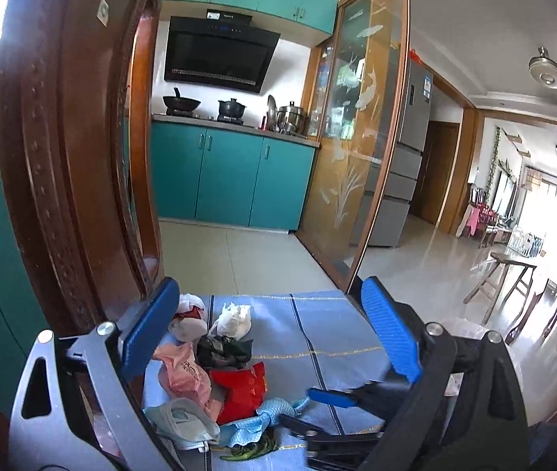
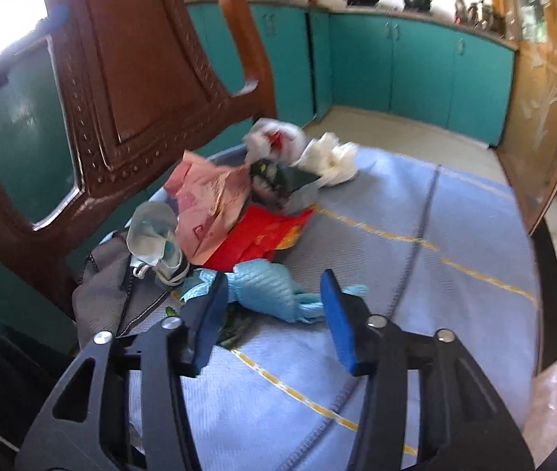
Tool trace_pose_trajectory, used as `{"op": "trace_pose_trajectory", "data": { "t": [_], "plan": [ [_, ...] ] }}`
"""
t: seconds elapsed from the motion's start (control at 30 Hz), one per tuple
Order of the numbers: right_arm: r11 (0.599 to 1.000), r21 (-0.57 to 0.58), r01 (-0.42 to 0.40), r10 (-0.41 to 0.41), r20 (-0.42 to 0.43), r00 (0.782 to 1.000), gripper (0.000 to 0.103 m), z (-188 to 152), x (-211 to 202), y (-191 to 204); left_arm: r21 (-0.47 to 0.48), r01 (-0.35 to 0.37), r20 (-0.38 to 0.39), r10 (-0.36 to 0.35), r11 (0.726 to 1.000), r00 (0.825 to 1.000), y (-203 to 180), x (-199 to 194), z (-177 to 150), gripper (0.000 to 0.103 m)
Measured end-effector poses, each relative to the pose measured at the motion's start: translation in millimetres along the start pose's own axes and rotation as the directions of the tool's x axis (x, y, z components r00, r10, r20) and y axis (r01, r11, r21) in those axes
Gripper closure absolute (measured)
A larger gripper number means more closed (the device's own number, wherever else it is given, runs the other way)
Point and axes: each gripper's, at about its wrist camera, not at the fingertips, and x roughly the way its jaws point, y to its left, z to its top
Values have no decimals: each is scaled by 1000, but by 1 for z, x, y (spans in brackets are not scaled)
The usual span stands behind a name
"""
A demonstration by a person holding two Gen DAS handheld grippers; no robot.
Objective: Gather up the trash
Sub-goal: 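Move both open grippers back over the table toward the remaining trash, then grasp the light blue mesh scrubber with the right gripper while the left gripper approaches the red packet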
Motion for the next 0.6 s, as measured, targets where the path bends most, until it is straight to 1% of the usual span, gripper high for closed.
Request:
{"op": "trace_pose_trajectory", "data": {
  "t": [0.13,0.17,0.2,0.23,0.3,0.37,0.4,0.43,0.5,0.53,0.6],
  "plan": [
    [1000,-14,-10,9,-71,997,53,0,24,1,6,-20,-43,20,1000,999,1,9,-5,9],
    [1000,-15,-10,8,-74,997,65,-2,25,0,4,-26,-55,26,1000,998,1,11,-6,9],
    [1000,-16,-15,14,-77,997,68,-3,25,-1,0,-31,-66,31,1000,997,2,14,-7,9],
    [1000,-14,-22,20,-77,997,72,-3,22,-1,-6,-35,-86,34,999,996,4,17,-9,9],
    [1000,-14,-23,22,-70,997,74,-5,11,-3,-12,-42,-107,40,999,993,5,21,-10,9],
    [1000,-20,9,-11,-66,998,74,-10,-1,-7,-12,-52,-139,50,999,989,7,28,-13,11],
    [999,-18,39,-41,-64,997,74,-14,-11,-13,-8,-59,-157,57,998,986,7,31,-15,15],
    [998,-11,68,-68,-69,995,74,-17,-19,-19,1,-67,-184,66,998,981,7,36,-18,16],
    [994,13,105,-103,-78,992,74,-20,-30,-33,20,-76,-233,79,997,969,5,45,-23,24],
    [992,29,122,-119,-74,990,74,-22,-36,-41,32,-82,-265,87,996,960,3,51,-28,27],
    [986,62,153,-150,-59,987,74,-26,-48,-55,49,-87,-326,99,995,940,1,63,-36,35]
  ]
}}
